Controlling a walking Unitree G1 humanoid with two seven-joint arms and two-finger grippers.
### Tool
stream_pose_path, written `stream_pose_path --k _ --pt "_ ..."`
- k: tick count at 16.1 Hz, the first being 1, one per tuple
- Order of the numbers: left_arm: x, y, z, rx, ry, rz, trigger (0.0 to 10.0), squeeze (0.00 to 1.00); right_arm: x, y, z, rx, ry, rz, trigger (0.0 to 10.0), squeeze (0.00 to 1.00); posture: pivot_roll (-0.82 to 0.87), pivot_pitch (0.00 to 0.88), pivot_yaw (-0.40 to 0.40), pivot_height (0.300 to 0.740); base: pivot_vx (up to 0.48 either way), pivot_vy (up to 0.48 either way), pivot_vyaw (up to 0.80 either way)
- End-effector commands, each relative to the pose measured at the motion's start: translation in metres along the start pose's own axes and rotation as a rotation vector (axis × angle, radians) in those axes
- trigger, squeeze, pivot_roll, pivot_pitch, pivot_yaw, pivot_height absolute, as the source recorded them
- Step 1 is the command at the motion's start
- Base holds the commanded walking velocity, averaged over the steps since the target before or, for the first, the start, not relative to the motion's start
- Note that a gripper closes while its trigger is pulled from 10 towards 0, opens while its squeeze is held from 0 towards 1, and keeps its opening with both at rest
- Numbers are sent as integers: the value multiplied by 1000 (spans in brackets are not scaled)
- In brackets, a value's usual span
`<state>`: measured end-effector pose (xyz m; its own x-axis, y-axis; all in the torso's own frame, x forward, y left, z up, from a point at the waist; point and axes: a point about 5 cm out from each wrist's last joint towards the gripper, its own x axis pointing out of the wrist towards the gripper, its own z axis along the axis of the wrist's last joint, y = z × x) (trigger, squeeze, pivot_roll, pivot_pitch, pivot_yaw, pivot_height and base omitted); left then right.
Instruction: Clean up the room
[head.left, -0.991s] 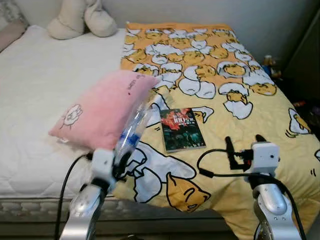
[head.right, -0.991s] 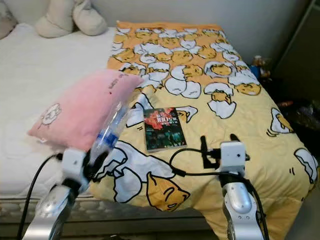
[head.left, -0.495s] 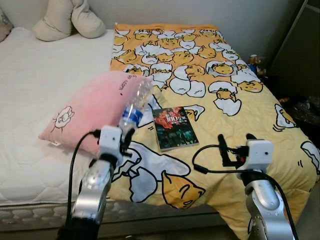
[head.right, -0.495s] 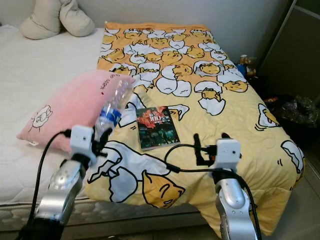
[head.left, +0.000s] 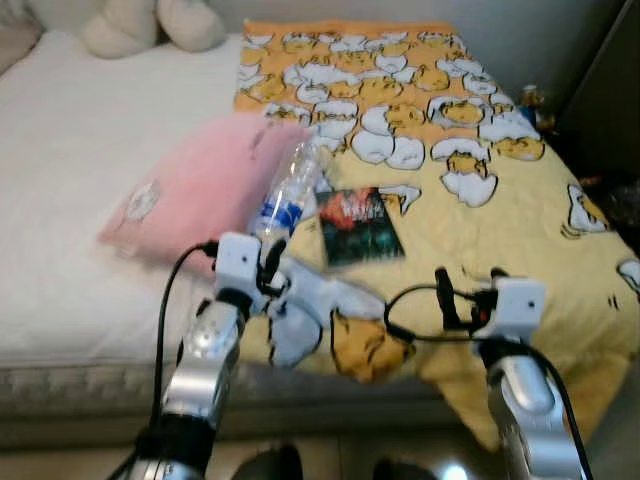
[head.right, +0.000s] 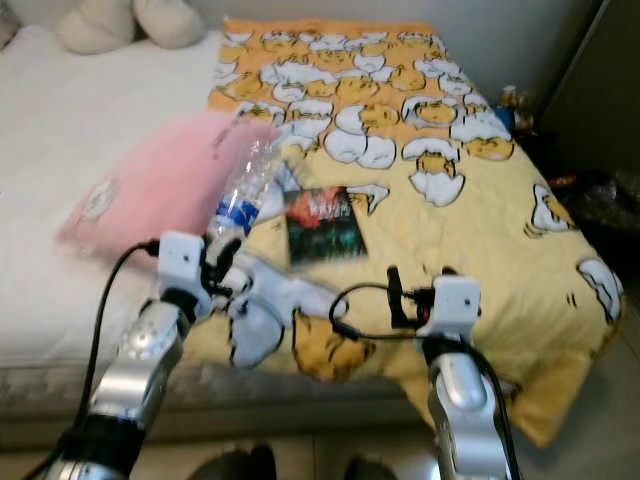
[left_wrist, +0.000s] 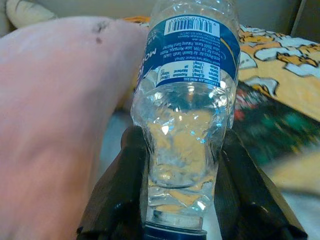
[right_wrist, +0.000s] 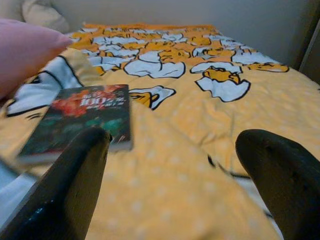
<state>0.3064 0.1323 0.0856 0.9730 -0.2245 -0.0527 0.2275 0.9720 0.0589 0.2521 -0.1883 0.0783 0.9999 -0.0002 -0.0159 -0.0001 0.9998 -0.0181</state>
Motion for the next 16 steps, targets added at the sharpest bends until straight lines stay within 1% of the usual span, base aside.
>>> stream_pose_path --k 1,3,8,10,13,16 --pt "2 0 4 10 -16 4 10000 0 -2 -3 -3 15 13 -17 10000 0 -143 0 56 740 -442 0 0" --pt "5 -1 7 11 -23 4 10000 0 -2 -5 -4 4 21 -35 10000 0 -150 0 60 740 0 0 753" --pt "6 -2 4 11 -10 0 10000 0 -4 -8 -4 -7 22 -42 10000 0 -155 0 64 740 0 0 684" --pt "4 0 2 7 -2 8 10000 0 -5 -6 -4 -5 18 -38 10000 0 -150 0 67 740 0 0 591" --pt "0 8 -2 0 10 34 10000 0 -5 -5 -6 8 19 -21 10000 0 -132 0 60 740 0 0 502" --pt "-4 12 -6 -23 28 76 10000 0 -2 -3 -6 10 21 -3 10000 0 -119 0 55 740 0 -480 469"
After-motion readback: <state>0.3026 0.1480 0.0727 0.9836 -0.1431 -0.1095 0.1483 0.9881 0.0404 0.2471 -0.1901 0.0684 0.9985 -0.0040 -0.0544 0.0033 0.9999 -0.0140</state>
